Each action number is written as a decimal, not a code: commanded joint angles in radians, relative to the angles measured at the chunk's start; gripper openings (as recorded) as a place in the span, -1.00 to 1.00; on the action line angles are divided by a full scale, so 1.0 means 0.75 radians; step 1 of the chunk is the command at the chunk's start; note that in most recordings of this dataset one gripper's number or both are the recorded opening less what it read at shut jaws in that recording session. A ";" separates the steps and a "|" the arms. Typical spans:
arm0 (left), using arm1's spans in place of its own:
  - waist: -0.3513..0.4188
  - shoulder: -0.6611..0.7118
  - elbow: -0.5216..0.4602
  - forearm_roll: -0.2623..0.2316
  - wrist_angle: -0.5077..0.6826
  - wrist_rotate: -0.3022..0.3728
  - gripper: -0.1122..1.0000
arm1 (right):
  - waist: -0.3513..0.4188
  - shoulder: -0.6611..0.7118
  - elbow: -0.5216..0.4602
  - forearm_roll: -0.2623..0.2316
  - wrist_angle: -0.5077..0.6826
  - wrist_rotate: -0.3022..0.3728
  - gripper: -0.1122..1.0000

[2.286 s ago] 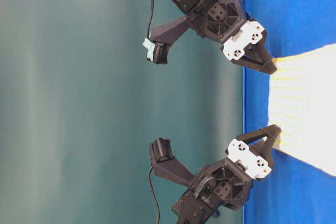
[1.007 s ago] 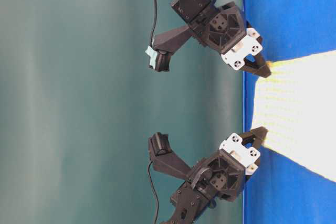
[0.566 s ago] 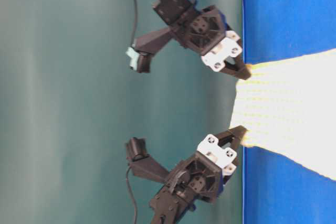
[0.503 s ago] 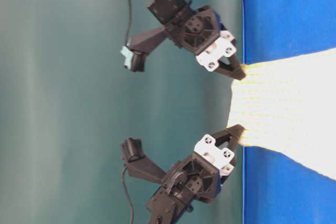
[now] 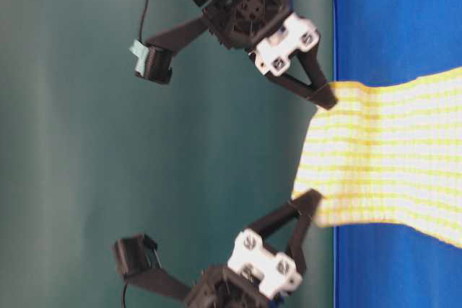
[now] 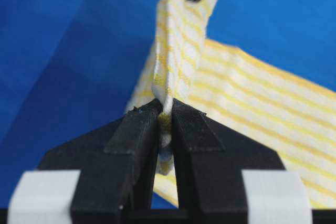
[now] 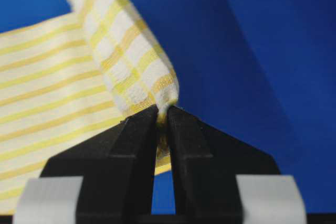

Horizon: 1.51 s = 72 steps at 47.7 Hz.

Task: Fold the yellow towel.
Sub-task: 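Fold the top end down toward the bottom end with both grippers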

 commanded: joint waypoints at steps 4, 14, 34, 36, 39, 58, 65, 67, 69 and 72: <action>-0.117 -0.057 0.041 -0.004 -0.025 -0.065 -0.72 | 0.098 -0.080 0.029 0.045 0.020 0.010 -0.69; -0.313 -0.049 0.067 -0.004 -0.110 -0.086 -0.72 | 0.239 -0.106 0.057 0.100 0.051 0.010 -0.69; -0.513 -0.004 0.082 -0.006 -0.147 -0.162 -0.72 | 0.454 -0.098 0.070 0.178 0.045 0.010 -0.69; -0.522 0.002 0.080 -0.006 -0.147 -0.162 -0.72 | 0.462 -0.096 0.070 0.180 0.045 0.010 -0.69; -0.536 0.014 0.080 -0.006 -0.147 -0.162 -0.72 | 0.470 -0.092 0.067 0.180 0.043 0.010 -0.69; -0.567 0.135 0.070 -0.006 -0.170 -0.170 -0.72 | 0.526 0.037 0.053 0.231 -0.043 0.010 -0.69; -0.567 0.153 0.061 -0.006 -0.174 -0.178 -0.72 | 0.540 0.047 0.053 0.243 -0.049 0.010 -0.69; -0.565 0.153 0.061 -0.006 -0.174 -0.178 -0.72 | 0.540 0.047 0.053 0.243 -0.049 0.010 -0.69; -0.567 0.155 0.061 -0.006 -0.174 -0.178 -0.72 | 0.540 0.047 0.051 0.243 -0.049 0.010 -0.69; -0.567 0.153 0.063 -0.006 -0.172 -0.178 -0.72 | 0.540 0.045 0.051 0.243 -0.049 0.010 -0.69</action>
